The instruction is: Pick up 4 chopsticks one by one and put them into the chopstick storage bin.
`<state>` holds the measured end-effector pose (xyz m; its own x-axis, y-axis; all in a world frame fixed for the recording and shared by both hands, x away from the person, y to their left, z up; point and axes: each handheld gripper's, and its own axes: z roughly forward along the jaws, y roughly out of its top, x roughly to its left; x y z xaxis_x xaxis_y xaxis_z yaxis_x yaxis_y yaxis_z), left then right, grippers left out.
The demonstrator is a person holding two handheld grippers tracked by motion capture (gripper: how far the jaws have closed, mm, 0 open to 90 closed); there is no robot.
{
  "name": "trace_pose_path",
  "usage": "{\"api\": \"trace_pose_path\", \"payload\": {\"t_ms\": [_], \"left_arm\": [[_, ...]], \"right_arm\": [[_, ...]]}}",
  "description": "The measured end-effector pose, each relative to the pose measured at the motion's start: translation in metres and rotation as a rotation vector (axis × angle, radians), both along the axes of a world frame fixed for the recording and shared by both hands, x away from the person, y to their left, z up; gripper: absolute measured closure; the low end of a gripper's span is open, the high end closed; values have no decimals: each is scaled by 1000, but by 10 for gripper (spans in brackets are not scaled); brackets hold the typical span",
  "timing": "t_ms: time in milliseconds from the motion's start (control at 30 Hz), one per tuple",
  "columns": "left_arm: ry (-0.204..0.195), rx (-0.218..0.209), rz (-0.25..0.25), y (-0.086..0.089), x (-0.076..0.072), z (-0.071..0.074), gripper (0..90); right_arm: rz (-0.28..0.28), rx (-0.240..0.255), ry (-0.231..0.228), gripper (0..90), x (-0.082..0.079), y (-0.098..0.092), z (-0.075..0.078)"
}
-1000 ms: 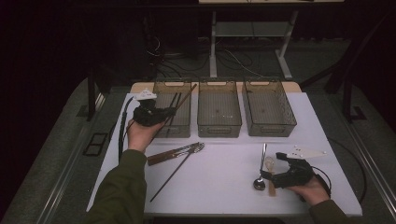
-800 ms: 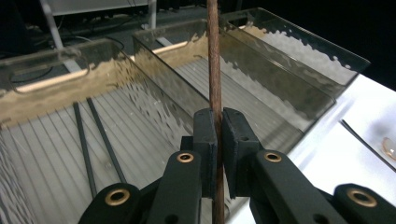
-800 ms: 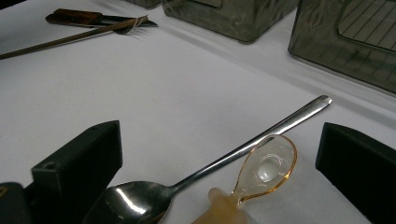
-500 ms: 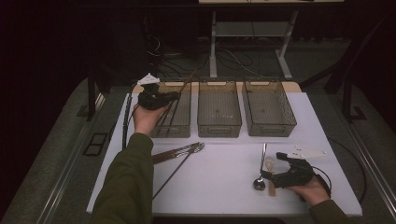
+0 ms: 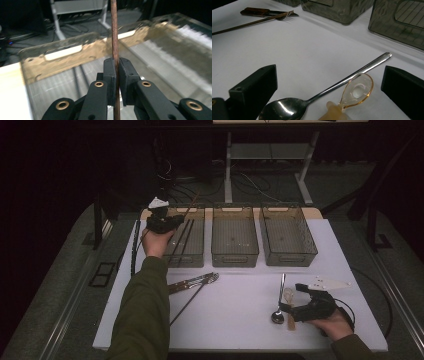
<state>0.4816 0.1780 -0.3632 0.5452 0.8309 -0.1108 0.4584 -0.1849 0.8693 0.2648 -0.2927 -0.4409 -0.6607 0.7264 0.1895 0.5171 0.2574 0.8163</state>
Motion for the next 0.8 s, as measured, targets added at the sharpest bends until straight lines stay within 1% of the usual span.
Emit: {"api": "trace_pose_path", "payload": {"t_ms": [100,167,300,367,400,467,533,567,633,800], "left_arm": [[23,4,22,2,2,-5,841],[47,11,35,2,3,-9,841],[74,25,65,3,2,-16,834],[89,34,70,4,2,-20,825],[94,45,85,4,2,-21,794],[94,62,107,4,3,-20,659],[92,64,119,4,2,-19,581],[90,59,119,5,2,-19,556],[90,35,108,5,2,-18,502],[95,31,54,2,-3,-14,413]], "right_arm": [[0,1,-2,2,0,0,0],[-3,3,-2,2,0,0,0],[-1,1,0,2,0,0,0],[-1,2,-1,2,-1,0,0],[0,2,-1,2,-1,0,0],[0,2,-1,2,-1,0,0],[0,2,-2,2,-1,0,0],[-1,2,0,3,0,0,0],[0,2,-1,2,0,0,0],[-1,-1,0,2,0,1,0]]}}
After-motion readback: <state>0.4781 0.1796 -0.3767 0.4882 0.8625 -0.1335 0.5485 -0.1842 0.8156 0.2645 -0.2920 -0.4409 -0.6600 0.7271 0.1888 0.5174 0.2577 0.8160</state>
